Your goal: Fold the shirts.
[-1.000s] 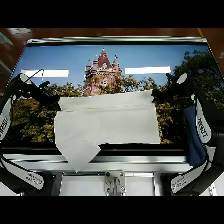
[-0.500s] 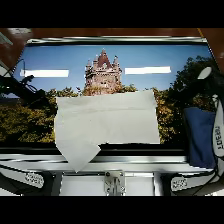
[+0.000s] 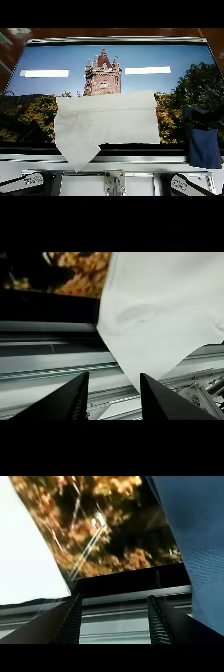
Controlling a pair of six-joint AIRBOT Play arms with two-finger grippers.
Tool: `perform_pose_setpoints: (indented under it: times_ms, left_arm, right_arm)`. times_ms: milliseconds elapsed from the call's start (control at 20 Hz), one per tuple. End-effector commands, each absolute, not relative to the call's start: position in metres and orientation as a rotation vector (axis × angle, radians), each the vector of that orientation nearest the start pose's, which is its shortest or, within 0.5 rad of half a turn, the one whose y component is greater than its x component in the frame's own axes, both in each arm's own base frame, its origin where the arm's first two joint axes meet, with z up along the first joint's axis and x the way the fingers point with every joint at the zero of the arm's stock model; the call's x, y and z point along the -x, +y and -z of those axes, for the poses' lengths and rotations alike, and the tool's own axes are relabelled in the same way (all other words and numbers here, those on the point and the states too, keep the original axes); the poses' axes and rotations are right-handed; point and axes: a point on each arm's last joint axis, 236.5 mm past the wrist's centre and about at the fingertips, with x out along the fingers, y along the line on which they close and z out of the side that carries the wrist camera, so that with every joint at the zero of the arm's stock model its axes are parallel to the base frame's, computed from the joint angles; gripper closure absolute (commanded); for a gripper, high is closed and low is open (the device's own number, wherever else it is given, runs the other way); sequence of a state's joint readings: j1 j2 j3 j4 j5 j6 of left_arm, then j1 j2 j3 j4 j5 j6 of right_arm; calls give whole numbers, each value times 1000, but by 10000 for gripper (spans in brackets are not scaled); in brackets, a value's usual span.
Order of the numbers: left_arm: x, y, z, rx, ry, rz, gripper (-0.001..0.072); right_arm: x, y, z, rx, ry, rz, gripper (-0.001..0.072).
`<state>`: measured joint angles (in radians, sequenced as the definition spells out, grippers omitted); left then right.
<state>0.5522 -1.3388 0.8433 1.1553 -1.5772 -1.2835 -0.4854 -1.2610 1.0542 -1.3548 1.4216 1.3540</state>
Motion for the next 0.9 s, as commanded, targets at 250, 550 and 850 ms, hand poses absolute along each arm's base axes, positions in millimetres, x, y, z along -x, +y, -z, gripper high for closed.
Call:
perform_pose_setpoints:
  times_ms: [250, 550, 850]
  left_arm:
    - [-166, -33, 110, 875, 1822, 215, 313]
    - [-154, -43, 126, 848, 1840, 202, 292]
    - [-168, -44, 130, 868, 1786, 172, 255]
  right_arm:
    - [-303, -88, 25, -484, 1399, 79, 173]
    - [-306, -90, 25, -483, 1388, 86, 173]
    - [-306, -90, 27, -495, 1391, 94, 173]
